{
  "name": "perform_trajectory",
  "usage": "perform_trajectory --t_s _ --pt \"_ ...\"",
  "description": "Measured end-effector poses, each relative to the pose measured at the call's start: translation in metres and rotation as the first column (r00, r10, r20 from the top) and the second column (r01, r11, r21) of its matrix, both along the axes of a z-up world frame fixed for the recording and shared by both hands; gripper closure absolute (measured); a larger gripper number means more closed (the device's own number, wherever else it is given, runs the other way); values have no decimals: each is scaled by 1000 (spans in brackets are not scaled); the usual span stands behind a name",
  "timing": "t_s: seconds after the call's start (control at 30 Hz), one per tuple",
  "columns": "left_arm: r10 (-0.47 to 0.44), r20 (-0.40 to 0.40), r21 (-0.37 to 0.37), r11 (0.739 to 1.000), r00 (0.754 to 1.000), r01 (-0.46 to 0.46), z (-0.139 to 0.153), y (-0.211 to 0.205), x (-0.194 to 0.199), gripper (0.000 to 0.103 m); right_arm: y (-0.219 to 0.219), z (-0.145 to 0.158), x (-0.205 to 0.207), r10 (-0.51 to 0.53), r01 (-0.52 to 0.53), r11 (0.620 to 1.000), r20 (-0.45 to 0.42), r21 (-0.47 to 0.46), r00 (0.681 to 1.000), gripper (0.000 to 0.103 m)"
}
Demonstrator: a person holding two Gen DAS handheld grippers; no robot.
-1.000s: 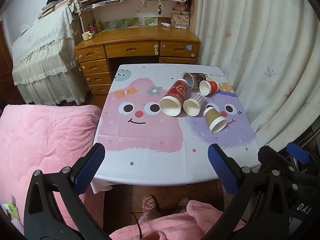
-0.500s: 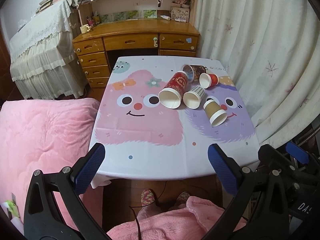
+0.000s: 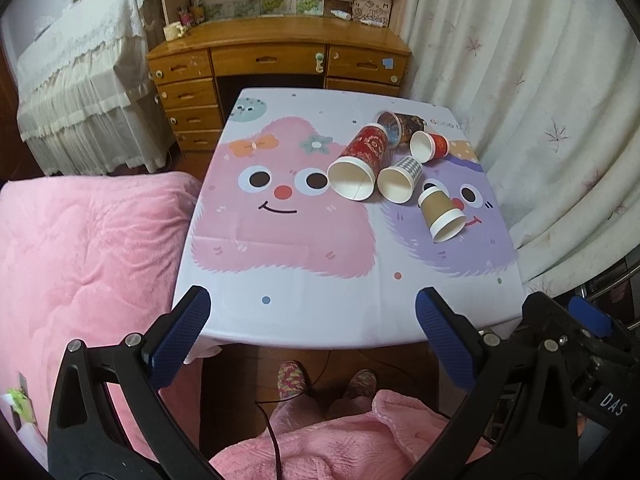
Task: Flip cup upright
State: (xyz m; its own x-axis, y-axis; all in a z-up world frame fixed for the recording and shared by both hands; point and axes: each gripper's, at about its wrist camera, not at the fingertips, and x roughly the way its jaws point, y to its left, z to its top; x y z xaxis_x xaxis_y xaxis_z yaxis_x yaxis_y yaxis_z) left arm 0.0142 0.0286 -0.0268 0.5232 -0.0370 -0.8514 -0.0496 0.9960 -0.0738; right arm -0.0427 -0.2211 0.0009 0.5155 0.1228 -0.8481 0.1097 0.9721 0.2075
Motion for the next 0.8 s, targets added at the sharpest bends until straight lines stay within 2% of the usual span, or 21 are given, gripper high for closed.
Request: perform_trajectory --t_s 0.33,0.53,0.63,0.8 --pt "-33 -48 -81 996 998 29 -16 35 25 1 28 -19 21 -16 17 1000 -70 9 997 0" --pt "-111 -81 -129 987 991 100 -33 57 56 2 50 -42 39 -40 46 997 -94 60 995 0" --pt "-158 -141 -153 979 977 137 -46 59 79 2 55 -54 47 -58 65 996 -118 59 991 0" --pt "-234 -235 -181 964 943 194 -68 46 119 2 46 -65 64 -97 98 995 -76 7 992 0"
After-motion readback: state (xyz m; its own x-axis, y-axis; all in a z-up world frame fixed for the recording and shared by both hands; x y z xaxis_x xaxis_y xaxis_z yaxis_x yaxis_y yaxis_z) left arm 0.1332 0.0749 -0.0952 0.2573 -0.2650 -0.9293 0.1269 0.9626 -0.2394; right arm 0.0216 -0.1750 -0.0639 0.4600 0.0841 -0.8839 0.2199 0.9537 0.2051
